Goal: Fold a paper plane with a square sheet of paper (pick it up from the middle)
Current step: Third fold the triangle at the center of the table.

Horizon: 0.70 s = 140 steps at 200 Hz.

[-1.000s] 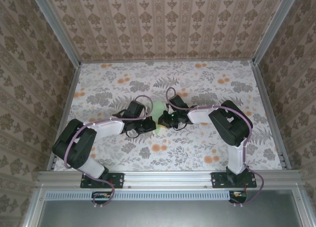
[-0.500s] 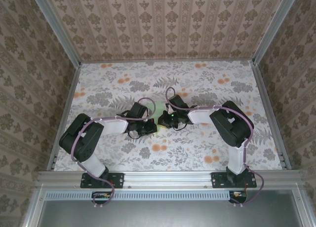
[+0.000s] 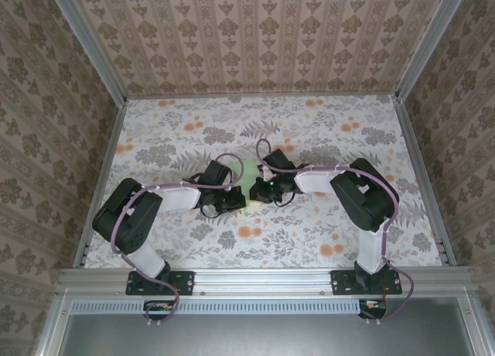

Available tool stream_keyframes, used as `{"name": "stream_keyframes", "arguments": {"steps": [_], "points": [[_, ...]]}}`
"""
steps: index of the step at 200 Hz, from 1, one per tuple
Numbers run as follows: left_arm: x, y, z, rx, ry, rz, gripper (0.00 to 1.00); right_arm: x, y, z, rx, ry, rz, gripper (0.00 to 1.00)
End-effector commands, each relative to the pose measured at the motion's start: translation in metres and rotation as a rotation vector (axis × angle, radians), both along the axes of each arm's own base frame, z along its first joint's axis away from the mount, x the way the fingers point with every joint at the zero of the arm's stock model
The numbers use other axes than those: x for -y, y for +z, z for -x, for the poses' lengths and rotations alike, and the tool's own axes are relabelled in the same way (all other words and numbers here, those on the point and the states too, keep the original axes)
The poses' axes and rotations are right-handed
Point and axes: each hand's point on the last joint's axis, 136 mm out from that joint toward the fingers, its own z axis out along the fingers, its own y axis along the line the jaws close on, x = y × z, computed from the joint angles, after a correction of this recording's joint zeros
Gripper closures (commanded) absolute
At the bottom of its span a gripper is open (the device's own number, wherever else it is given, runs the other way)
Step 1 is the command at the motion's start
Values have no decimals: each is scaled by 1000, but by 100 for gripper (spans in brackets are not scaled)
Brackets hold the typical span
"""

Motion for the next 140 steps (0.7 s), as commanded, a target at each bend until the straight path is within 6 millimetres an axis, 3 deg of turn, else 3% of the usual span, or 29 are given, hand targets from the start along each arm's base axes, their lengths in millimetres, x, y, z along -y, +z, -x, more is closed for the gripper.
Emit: {"name": "stream_keyframes", "arguments": {"steps": [1, 37, 78, 108, 140], "points": [[-29, -24, 19, -78, 13, -140, 100, -7, 4, -6, 4, 33, -15, 88], [-34, -21, 16, -66, 19, -142, 100, -15, 13, -11, 22, 34, -61, 88], [-32, -14, 12, -42, 5, -119, 100, -11, -8, -6, -28, 19, -26, 88], [-21, 5, 6, 14, -20, -46, 100, -8, -19, -4, -56, -2, 4, 89], [-9, 26, 4, 66, -39, 25, 97, -9, -18, -5, -58, -19, 4, 89]]}}
